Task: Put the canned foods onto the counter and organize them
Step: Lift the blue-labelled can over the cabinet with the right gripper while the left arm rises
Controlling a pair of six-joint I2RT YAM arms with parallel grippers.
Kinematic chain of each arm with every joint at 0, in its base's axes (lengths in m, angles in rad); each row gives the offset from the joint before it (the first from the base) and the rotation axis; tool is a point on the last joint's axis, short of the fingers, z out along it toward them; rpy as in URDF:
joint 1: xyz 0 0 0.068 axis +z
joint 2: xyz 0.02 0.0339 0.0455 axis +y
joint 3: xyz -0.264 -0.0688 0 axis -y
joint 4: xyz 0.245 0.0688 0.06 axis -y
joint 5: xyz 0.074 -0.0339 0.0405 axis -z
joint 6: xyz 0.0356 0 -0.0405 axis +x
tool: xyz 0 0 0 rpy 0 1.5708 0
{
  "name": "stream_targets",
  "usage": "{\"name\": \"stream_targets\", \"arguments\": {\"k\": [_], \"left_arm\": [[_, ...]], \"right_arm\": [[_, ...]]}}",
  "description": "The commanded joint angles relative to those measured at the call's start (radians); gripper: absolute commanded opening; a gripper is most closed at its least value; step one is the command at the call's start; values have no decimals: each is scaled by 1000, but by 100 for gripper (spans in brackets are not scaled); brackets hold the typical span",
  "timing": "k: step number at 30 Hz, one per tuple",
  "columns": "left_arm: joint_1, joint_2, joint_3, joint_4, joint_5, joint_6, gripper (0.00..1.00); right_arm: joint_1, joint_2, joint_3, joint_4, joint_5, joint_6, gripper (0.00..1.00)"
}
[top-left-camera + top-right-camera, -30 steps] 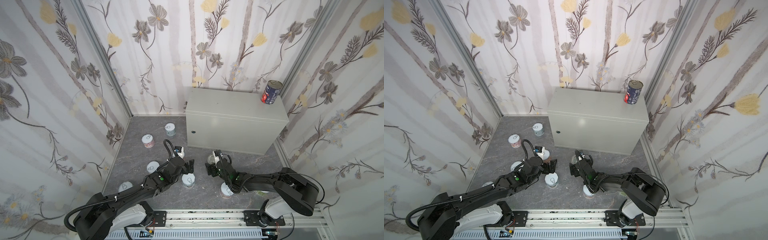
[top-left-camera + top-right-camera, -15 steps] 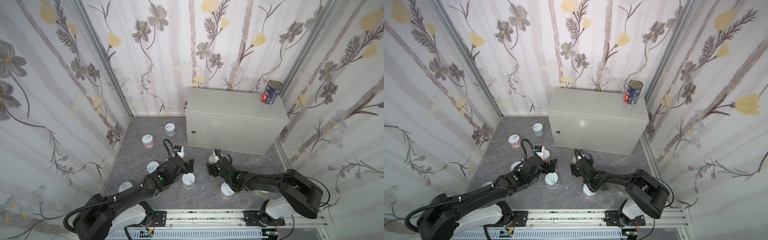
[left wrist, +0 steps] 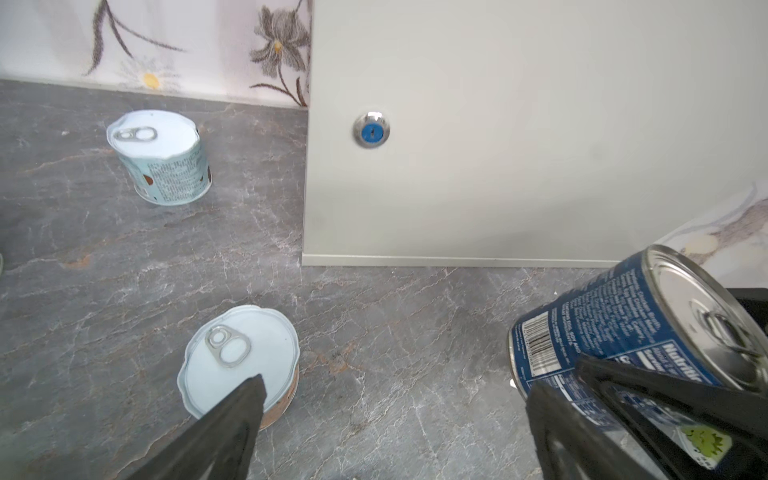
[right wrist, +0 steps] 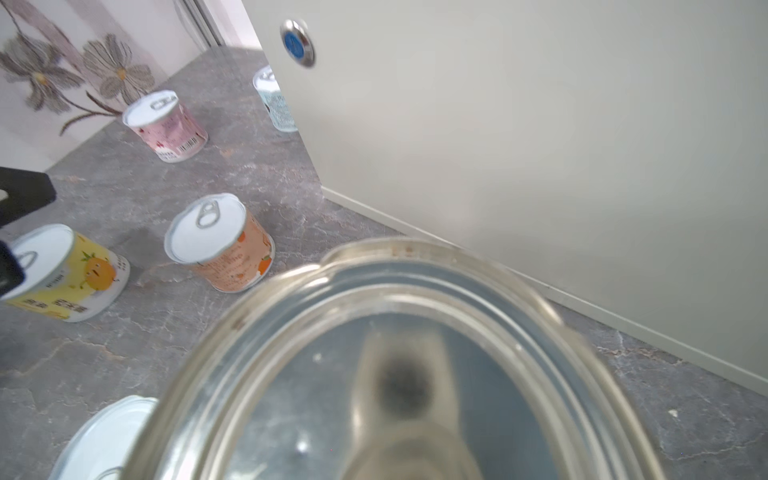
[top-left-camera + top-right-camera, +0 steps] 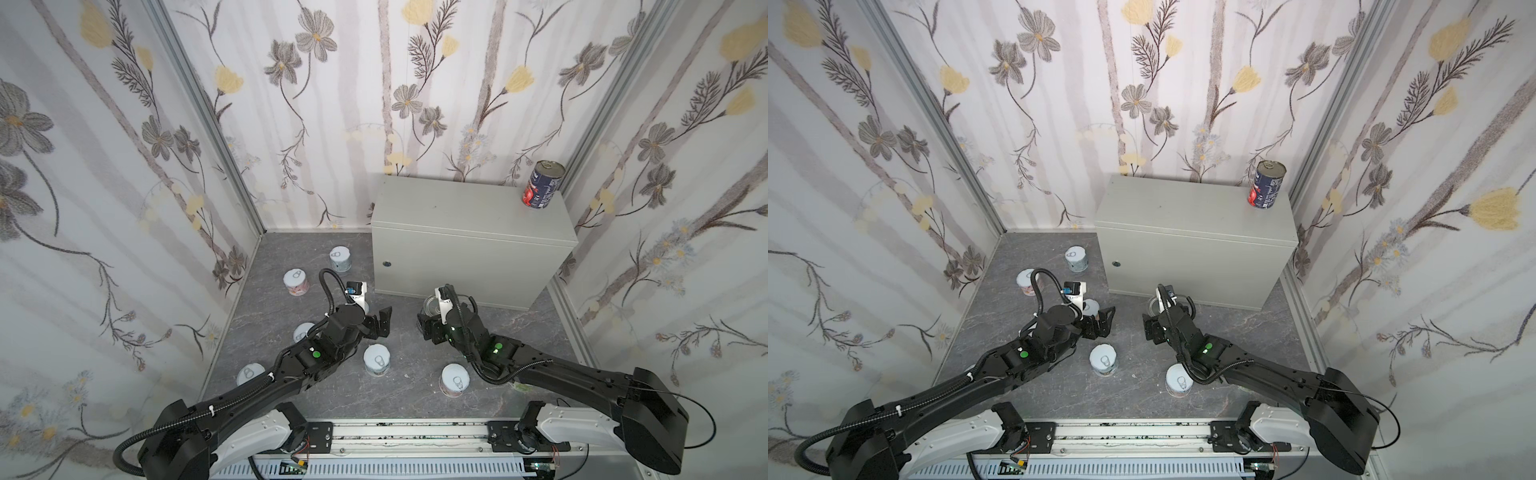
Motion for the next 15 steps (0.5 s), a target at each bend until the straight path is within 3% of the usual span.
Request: {"name": "stream_targets", "arguments": {"k": [1, 15], "left_arm": [[1, -31, 39, -48, -1, 11, 100], [-49, -89, 224, -214, -74, 44, 100]], "right_arm": [[1, -67, 52, -28, 55, -22, 61], [1, -258, 279, -423, 46, -16, 60]]}}
